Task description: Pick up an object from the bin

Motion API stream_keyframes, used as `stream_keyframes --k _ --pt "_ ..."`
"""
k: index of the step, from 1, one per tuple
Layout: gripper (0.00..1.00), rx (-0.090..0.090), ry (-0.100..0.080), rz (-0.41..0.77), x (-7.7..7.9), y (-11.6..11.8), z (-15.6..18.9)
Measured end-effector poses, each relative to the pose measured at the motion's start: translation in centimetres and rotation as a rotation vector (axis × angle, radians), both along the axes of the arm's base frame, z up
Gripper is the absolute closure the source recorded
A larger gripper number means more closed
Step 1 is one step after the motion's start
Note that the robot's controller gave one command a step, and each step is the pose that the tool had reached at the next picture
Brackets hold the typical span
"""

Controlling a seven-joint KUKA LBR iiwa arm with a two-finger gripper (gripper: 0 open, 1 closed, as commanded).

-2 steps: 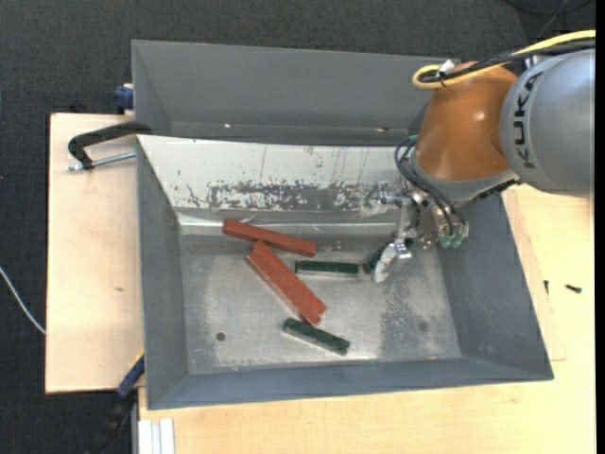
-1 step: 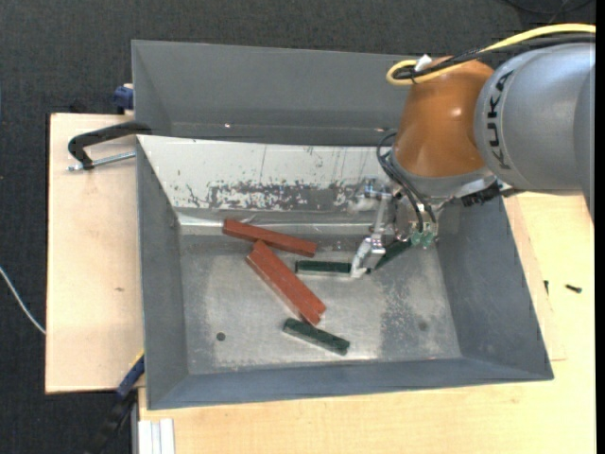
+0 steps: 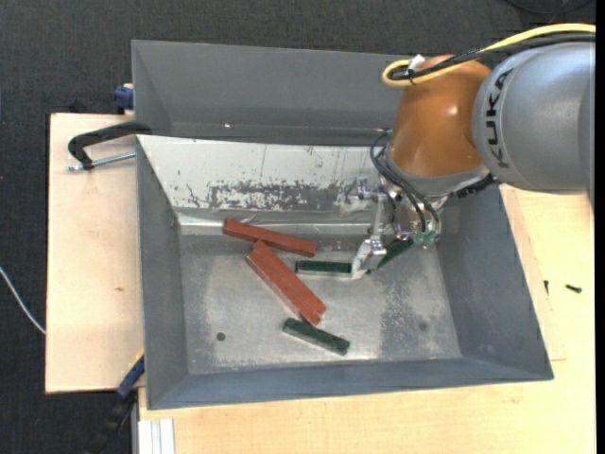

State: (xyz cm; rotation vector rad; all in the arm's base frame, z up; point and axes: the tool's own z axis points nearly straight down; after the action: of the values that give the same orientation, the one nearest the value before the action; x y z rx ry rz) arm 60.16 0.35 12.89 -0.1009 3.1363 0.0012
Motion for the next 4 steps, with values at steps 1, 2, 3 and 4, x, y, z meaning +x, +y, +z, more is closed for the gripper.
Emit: stream_keyframes --k 1,2,3,4 --pt "0.00 0.001 0.000 -0.089 -0.37 0.97 -5.23" --pt "1.00 0.001 -0.004 -0.091 -0.19 0.90 -4.52" --pt "1.00 0.001 -0.004 -0.091 -0.19 0.90 -4.52" --pt "1.00 0.000 -0.001 -0.091 -0.30 0.90 -4.27"
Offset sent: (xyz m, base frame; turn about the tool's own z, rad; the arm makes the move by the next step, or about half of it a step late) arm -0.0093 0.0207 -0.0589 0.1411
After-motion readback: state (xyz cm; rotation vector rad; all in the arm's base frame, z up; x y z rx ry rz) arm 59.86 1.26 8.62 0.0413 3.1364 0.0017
